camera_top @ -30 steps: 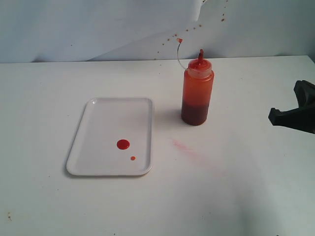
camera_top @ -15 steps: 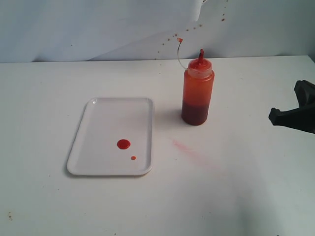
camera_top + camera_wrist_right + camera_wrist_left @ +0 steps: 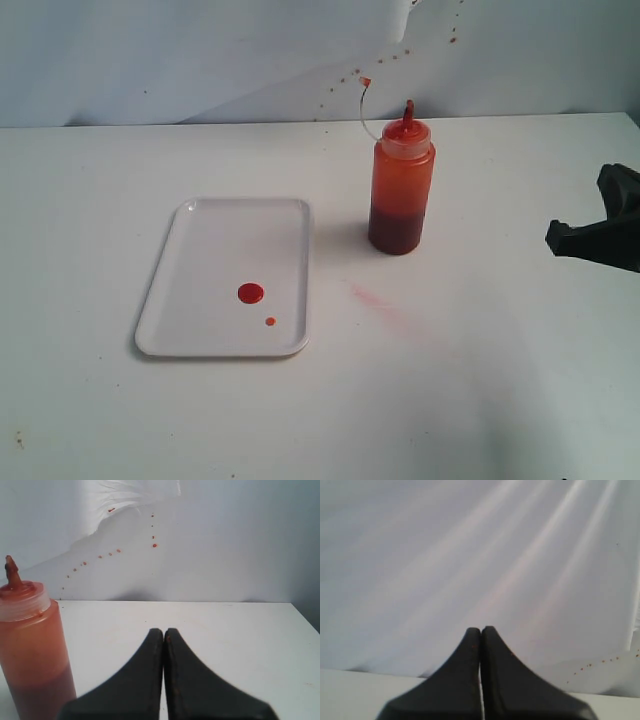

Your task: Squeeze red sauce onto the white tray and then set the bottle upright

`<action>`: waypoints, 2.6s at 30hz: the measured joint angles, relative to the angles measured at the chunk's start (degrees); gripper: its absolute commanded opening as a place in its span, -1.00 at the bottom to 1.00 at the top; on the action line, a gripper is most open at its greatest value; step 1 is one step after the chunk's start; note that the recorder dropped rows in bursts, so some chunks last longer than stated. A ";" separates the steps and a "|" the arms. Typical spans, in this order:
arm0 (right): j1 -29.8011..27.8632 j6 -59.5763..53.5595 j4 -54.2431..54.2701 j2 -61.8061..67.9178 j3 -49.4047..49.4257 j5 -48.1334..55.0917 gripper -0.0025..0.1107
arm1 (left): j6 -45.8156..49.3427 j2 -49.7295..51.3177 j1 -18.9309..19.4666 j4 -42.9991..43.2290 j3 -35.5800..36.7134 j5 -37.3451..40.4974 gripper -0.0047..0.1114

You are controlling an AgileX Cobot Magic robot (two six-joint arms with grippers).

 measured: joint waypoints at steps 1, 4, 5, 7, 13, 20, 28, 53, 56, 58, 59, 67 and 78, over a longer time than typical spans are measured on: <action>0.00 0.00 0.00 0.00 0.00 0.00 -0.96 | 0.00 0.00 0.00 0.00 0.00 0.70 -0.92; 0.00 0.00 0.00 0.00 0.00 0.00 -0.96 | 0.00 0.00 0.00 0.00 0.00 1.71 -0.92; 0.00 0.00 0.00 0.00 0.00 0.00 -0.96 | 0.00 0.00 0.00 0.00 0.00 1.86 -0.92; 0.00 0.00 0.00 0.00 0.00 0.00 -0.96 | 0.00 0.00 0.00 0.00 0.00 2.00 -0.92; 0.00 0.00 0.00 0.00 0.00 0.00 -0.96 | 12.48 0.00 0.00 -10.42 0.00 3.42 -0.92; 0.00 0.00 0.00 0.00 0.00 0.00 -0.96 | 25.44 0.00 0.00 -22.90 4.45 2.57 -0.92; 0.00 0.00 0.00 0.00 0.00 0.00 -0.96 | 22.67 0.00 0.00 -22.63 13.35 -1.77 -0.92; 0.00 0.00 0.00 0.00 0.00 0.00 -0.96 | 34.03 0.00 0.00 -21.50 13.64 11.49 -0.92; 0.00 0.00 0.00 0.00 0.00 0.00 -0.96 | 34.03 0.00 0.00 -21.50 13.64 11.72 -0.92; 0.00 0.11 0.00 0.00 0.00 0.00 -0.96 | 34.03 0.00 0.00 -21.50 13.64 11.72 -0.92; 0.00 0.11 0.00 0.00 0.00 0.00 -0.96 | 34.03 0.00 0.00 -21.50 13.64 11.83 -0.92; 0.00 0.11 0.00 0.00 0.00 0.00 -0.96 | 34.03 0.00 0.00 -21.50 13.64 11.93 -0.92; 0.00 0.11 0.00 0.00 0.00 0.00 -0.96 | 34.03 0.00 0.00 -21.50 13.64 11.93 -0.92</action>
